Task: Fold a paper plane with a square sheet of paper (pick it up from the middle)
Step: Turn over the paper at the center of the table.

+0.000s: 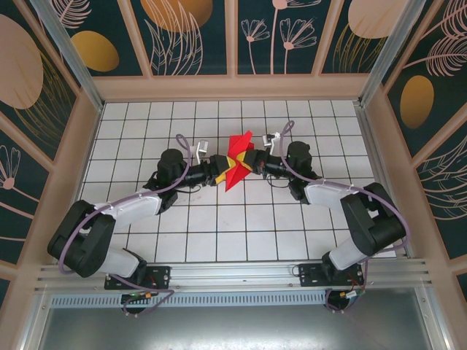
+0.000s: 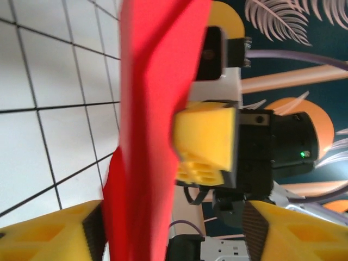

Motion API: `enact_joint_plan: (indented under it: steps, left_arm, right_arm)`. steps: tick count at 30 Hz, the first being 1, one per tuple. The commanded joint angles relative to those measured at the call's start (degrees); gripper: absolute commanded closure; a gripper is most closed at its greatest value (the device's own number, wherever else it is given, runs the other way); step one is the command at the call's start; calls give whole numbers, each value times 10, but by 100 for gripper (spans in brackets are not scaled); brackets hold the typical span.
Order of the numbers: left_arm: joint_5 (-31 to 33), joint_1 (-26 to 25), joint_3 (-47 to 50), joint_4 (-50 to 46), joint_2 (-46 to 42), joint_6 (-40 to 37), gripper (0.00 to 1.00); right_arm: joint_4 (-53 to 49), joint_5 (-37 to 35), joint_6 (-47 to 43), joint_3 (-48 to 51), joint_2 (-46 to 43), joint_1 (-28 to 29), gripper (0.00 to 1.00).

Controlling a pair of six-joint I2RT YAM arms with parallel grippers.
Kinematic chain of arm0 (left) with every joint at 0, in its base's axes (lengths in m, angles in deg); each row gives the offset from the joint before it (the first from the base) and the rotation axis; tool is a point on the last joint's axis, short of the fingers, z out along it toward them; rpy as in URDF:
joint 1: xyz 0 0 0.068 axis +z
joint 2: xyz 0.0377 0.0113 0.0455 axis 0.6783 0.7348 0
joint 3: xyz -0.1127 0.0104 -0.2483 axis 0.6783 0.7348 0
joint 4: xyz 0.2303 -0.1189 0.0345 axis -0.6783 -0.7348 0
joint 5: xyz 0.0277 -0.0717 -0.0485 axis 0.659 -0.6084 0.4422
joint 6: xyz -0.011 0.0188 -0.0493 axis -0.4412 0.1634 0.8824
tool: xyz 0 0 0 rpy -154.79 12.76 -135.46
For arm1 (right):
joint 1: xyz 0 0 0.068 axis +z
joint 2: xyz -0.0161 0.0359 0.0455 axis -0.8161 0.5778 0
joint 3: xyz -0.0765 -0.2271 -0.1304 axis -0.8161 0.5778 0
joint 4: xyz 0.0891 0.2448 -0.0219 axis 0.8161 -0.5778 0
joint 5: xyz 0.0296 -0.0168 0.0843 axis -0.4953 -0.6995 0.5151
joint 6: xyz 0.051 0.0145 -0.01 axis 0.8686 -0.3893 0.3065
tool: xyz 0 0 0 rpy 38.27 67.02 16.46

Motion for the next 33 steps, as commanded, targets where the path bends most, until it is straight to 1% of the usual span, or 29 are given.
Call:
enact_joint_plan:
  steps: [1, 4, 11, 15, 16, 19, 22, 25, 28, 29, 31, 33]
  left_arm:
    - [-20, 3, -6, 69, 5, 16, 42]
    - [-11, 4, -8, 45, 3, 1, 53]
    - [5, 4, -11, 3, 2, -30, 72]
    - [13, 4, -16, -25, 2, -45, 80]
    - [16, 5, -19, -37, 2, -51, 82]
    - [27, 4, -22, -69, -1, -76, 86]
    - [49, 4, -31, -130, -8, -118, 90]
    - [104, 4, -51, -242, -18, -190, 91]
    - [205, 4, -91, -392, -26, -277, 91]
    - [251, 4, -107, -442, -28, -303, 91]
    - [334, 4, -133, -519, -27, -341, 91]
    - [410, 3, -158, -578, -28, -366, 91]
  right_arm:
    - [56, 25, 26, -12, 14, 6, 97]
    - [58, 25, 28, -10, 16, 5, 97]
    - [38, 29, 18, -9, 12, 6, 95]
    - [10, 27, 1, -10, 3, 4, 92]
    - [-8, 23, -9, -11, -2, 2, 89]
    - [-78, 5, -43, -15, -20, -5, 75]
    - [-158, -30, -87, -14, -48, -13, 62]
    - [-276, -98, -147, -22, -85, -18, 52]
    - [-376, -177, -197, -31, -121, -16, 42]
    - [-400, -202, -210, -32, -132, -15, 39]
    - [-436, -242, -228, -31, -150, -13, 33]
    - [-462, -276, -238, -30, -164, -11, 30]
